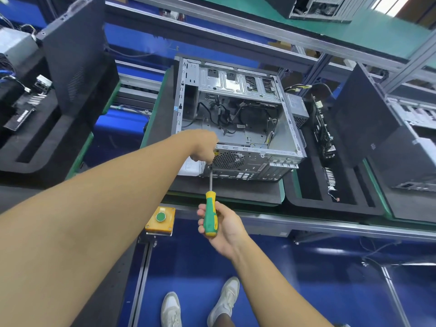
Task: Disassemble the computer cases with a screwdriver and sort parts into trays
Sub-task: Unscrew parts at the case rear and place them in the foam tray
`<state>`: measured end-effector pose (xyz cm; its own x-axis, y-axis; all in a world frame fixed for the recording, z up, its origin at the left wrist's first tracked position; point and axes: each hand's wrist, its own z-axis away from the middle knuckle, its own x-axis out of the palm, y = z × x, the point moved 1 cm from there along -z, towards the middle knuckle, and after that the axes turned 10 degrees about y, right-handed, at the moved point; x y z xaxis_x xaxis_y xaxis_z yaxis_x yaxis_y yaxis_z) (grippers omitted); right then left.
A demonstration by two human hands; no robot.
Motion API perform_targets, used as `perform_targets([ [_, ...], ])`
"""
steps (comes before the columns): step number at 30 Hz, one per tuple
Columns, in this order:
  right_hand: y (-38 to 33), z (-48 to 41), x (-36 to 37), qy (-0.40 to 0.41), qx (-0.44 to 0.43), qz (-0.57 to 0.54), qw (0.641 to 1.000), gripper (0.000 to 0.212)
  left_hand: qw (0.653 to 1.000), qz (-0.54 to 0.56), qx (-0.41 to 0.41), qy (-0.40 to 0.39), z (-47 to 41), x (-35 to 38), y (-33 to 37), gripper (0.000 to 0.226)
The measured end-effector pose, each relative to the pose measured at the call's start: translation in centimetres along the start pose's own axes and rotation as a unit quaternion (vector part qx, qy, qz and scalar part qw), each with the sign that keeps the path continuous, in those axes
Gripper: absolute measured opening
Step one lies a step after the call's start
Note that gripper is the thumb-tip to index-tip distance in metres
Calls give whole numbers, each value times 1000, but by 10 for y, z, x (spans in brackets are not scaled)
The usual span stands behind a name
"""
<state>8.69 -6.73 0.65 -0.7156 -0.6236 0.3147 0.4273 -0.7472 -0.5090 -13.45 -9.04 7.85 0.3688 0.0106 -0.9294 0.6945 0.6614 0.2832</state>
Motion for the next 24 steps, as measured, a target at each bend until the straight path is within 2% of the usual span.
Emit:
perform_targets([
  [3,5,-3,-1,87,-99,39,991,19,1000,1,-1,-3,1,0,0,38],
  [6,6,-6,-1,140,-133,113,975,27,1000,-2,3,-3,2,0,2,36],
  [8,3,-5,2,127,-103,127,978,27,1000,-10,5,-3,2,-1,2,36],
  [10,-2,-4,3,85,-52,96,990,27,1000,-13,6,-2,2,-1,2,34],
  [13,-7,-6,-4,24,-7,100,995,37,1000,-15,9,-4,2,-2,2,33],
  [16,-10,-12,-9,42,-61,132,989,17,1000,-25,8,-3,3,-2,2,31],
  [20,-10,-17,-9,79,-97,191,974,26,999,-46,11,5,2,-1,3,16],
  [21,-11,-16,-7,71,-96,205,971,26,999,-50,16,7,2,-1,3,17],
  [24,-17,-14,-4,32,-53,185,981,25,998,-50,35,22,0,4,0,43],
])
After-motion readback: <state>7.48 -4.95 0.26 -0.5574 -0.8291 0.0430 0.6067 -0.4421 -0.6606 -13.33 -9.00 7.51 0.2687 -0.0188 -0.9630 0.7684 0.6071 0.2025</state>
